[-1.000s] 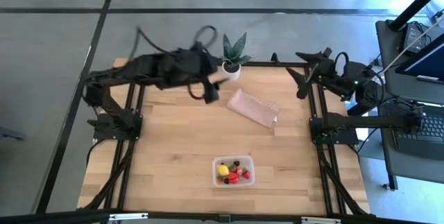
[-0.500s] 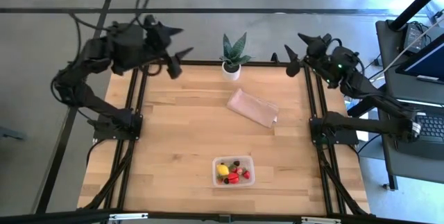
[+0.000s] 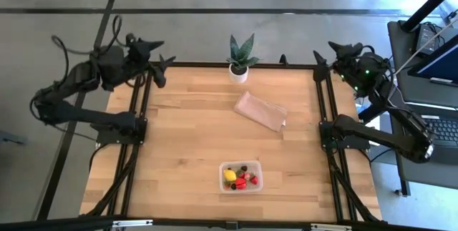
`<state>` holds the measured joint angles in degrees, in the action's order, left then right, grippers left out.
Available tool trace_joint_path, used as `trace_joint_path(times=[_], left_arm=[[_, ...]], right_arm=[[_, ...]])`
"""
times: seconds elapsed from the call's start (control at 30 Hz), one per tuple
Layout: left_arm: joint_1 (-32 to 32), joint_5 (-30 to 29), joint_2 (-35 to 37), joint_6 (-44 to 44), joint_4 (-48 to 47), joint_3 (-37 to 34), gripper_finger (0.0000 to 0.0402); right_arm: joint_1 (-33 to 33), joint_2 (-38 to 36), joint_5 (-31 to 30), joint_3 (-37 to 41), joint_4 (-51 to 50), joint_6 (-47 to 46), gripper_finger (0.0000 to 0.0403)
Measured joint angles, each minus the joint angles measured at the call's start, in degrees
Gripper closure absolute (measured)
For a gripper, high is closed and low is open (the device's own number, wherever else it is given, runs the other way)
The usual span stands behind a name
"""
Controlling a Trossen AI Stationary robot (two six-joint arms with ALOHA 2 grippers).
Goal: Pick and placing Produce into tupperware
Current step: Return to Home Position
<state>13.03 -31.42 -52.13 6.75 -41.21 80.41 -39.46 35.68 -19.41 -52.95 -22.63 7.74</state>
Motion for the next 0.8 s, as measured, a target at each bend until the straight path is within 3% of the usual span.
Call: trace_joint_path(times=[0.17,0.4,0.53,0.8], left_arm=[[0.0,-0.2,13.3,0.9,10.9,-19.4,0.0113],[0.0,-2.5,30.1,-0.2,22.2,-40.4,0.0113],[0.0,-7.3,37.4,-0.2,26.1,-49.1,0.0113],[0.0,-6.8,48.4,-0.2,30.4,-59.7,0.0113]], right_arm=[[-0.6,-5.4,0.1,3.8,-3.6,-3.9,0.0091],[-0.5,-17.3,0.1,17.5,4.2,-6.9,0.0091],[-0.6,-22.8,0.0,25.4,10.0,-7.3,0.0091],[-0.6,-30.0,-1.4,37.8,18.3,-11.9,0.0091]])
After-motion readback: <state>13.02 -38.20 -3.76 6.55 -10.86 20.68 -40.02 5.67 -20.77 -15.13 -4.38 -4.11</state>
